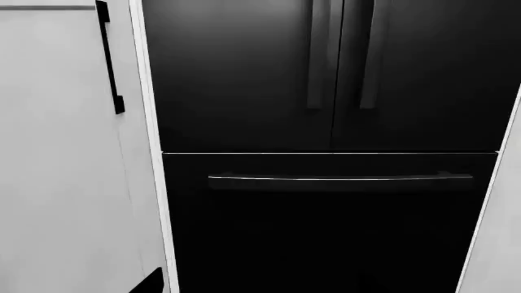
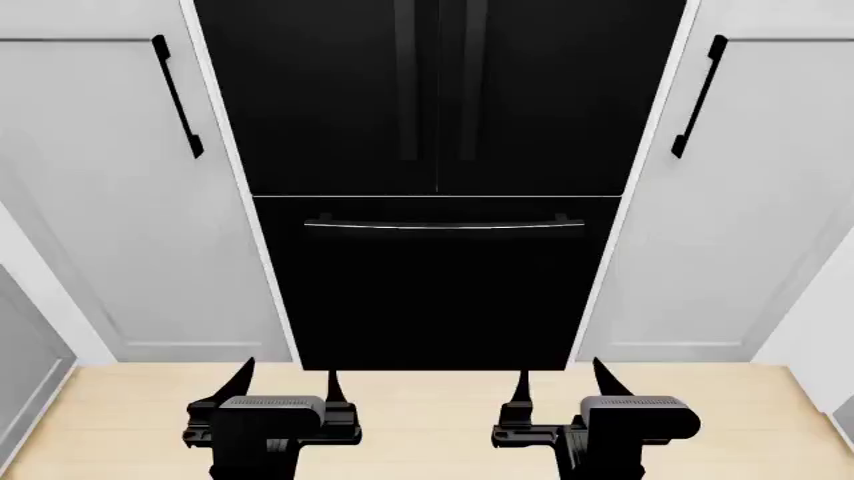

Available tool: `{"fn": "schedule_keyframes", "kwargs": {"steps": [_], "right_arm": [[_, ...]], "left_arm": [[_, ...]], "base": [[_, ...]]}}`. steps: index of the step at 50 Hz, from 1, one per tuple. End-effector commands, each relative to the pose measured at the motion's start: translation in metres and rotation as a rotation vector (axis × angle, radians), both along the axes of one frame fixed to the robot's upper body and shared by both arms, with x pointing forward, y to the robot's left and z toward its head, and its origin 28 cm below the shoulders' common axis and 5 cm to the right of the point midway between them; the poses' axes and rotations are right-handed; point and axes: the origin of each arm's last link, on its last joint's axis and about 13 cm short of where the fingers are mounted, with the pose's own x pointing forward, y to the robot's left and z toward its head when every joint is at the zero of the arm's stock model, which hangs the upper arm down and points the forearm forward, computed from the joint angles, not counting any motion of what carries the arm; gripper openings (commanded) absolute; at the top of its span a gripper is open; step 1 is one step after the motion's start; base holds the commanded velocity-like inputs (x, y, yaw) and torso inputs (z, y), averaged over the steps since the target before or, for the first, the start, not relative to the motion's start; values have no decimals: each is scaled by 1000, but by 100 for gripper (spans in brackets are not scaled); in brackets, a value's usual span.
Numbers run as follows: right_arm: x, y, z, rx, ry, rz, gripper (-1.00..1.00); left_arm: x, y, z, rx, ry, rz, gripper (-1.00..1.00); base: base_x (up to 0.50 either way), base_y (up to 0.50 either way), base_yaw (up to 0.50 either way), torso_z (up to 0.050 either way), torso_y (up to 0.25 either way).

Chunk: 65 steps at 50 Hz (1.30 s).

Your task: Open the fridge doors

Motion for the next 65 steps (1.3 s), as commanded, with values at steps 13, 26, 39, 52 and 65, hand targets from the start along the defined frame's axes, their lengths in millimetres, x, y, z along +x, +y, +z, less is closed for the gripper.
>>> {"fn": "schedule_keyframes", "kwargs": {"steps": [13,26,39,52,65], "right_arm": [[1,0,-3,1,14,-12,100],[2,1,-2,-28,10,-19,100],[2,2,-2,-41,3,-15,100],[2,2,-3,-58,13,-33,100],[3,2,-3,-62,15,-41,100]], "left_arm": [[-3,2,0,-35,-44,-35,100],[-4,4,-1,-41,-38,-35,100],[-2,5,1,-46,-40,-5,100],[-2,5,0,-46,-35,-15,100],[-2,4,-2,-43,-25,-19,100]], "base": [[0,0,0,0,0],[164,-215,0,0,0],[354,-151,0,0,0],[389,5,0,0,0],[388,19,0,0,0]]}}
